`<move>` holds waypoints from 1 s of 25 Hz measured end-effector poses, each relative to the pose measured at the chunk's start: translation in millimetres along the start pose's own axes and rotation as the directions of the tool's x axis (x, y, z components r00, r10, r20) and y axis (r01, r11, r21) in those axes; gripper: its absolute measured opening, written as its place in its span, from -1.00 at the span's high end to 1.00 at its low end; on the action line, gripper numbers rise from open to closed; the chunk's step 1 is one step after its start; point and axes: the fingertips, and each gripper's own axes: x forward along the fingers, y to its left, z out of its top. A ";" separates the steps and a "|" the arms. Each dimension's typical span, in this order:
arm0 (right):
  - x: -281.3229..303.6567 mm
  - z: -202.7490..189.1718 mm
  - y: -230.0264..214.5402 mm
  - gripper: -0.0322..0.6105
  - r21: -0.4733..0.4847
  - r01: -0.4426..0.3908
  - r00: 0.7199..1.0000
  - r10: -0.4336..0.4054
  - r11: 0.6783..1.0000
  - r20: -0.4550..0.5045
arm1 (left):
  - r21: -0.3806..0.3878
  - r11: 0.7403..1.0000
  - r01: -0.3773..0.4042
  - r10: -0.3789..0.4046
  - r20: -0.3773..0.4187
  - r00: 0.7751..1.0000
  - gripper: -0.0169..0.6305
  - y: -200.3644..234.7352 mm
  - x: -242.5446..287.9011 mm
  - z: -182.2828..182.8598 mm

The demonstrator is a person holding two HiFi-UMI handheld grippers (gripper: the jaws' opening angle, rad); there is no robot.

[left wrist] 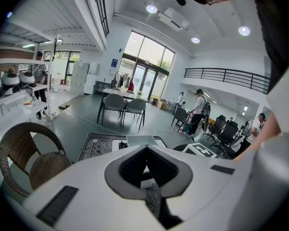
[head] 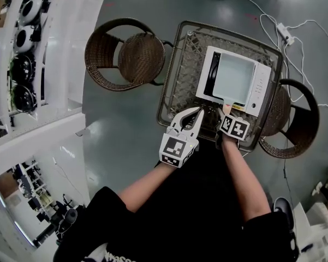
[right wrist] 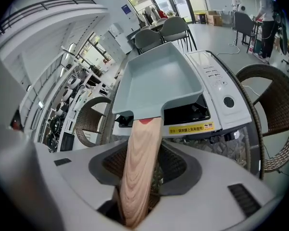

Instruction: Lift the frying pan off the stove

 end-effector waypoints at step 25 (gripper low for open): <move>-20.5 4.2 -1.1 0.36 -0.042 0.001 0.995 0.003 0.999 0.098 | 0.024 1.000 0.002 -0.002 0.006 1.000 0.91 5.1 -16.8 0.2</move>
